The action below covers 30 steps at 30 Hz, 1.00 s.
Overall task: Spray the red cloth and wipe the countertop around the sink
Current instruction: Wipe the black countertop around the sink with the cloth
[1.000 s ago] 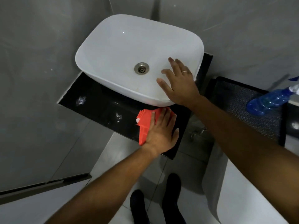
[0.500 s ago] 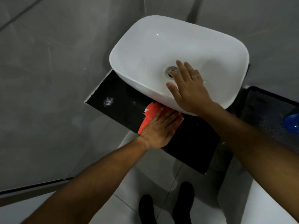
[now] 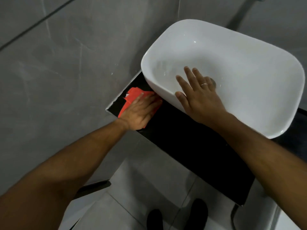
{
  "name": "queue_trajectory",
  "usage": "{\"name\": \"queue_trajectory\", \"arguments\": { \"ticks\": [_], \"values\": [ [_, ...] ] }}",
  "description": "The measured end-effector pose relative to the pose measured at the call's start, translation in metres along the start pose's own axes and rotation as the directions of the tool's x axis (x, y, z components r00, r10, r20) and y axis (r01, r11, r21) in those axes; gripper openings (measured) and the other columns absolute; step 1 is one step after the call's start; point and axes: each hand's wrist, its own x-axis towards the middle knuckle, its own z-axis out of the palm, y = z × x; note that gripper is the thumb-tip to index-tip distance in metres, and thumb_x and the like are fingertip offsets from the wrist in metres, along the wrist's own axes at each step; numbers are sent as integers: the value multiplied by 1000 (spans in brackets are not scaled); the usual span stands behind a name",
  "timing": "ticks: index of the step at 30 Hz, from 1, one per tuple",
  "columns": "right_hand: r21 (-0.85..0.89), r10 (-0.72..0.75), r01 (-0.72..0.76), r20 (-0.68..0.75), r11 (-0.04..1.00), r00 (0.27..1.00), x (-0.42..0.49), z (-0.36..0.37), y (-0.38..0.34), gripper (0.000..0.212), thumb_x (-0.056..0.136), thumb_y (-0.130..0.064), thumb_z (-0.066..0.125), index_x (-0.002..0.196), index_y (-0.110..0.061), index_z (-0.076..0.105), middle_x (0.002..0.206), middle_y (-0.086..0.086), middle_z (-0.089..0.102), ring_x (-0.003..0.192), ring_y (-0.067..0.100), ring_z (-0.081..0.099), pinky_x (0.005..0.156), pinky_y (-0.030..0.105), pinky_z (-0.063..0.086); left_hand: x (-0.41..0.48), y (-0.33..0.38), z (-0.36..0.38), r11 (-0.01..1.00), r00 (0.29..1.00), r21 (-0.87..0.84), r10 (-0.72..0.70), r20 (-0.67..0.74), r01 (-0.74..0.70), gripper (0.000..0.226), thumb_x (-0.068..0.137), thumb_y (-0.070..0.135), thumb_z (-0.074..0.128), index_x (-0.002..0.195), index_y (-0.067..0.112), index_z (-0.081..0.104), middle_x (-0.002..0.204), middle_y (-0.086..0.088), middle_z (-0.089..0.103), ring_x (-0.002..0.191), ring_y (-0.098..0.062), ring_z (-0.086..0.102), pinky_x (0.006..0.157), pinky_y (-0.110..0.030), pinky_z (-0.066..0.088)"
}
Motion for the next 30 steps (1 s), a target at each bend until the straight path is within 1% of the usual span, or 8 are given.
{"name": "queue_trajectory", "arguments": {
  "ticks": [2,5,10,16,19,24,27,30],
  "values": [
    [-2,13,-13,-2,1000,1000,-1,-1,0,57,101,-50,15,150,-22,19,161,10,8,146,30,5,114,57,15,0,-26,-9,1000,1000,12,-26,-10,26,49,102,24,39,149,12,42,158,-9,38,150,-26,27,125,-49,8],
    [3,32,-32,4,999,999,-2,-3,-2,56,101,-48,16,150,-22,19,161,9,7,146,29,4,115,56,14,3,-55,-19,997,999,64,-40,20,39,51,101,22,40,151,14,38,160,-7,34,151,-23,23,124,-50,14],
    [62,34,-35,23,997,999,0,-6,-5,60,99,-50,13,150,-21,19,161,8,7,147,27,3,116,55,13,5,-63,-16,995,996,90,-49,68,43,56,100,28,34,154,14,32,162,-9,31,152,-25,20,124,-48,15],
    [57,64,-65,17,996,998,0,-5,-4,58,100,-50,14,150,-22,21,160,8,10,147,26,4,116,55,14,56,-70,-22,1000,1000,25,2,16,-2,50,93,16,47,138,-5,51,145,-27,49,139,-42,42,118,-55,29],
    [35,87,-87,19,996,996,-1,-8,-5,60,98,-51,12,149,-22,22,160,8,12,146,27,7,115,55,15,53,-64,-22,1000,1000,12,-18,15,18,51,97,17,46,144,-3,44,153,-24,42,146,-37,33,120,-52,25],
    [61,107,-110,49,992,993,0,-10,-6,67,93,-55,4,150,-23,18,161,7,8,147,26,4,116,55,14,-6,-63,-16,995,999,89,-35,3,35,54,105,24,34,153,1,28,162,-16,25,153,-26,17,126,-43,15],
    [74,110,-113,47,991,993,1,-8,-4,62,96,-53,8,150,-23,18,161,7,9,146,27,4,115,57,15,-17,-60,-14,987,989,89,-140,37,137,58,104,28,30,156,5,20,165,-14,19,154,-25,14,125,-46,15],
    [62,97,-99,25,993,995,2,-2,-1,58,99,-50,13,150,-22,19,160,9,12,146,28,8,114,58,16,-11,-51,-12,979,981,84,-190,39,187,60,102,31,28,155,4,21,164,-15,20,153,-27,15,125,-47,15]
  ]
}}
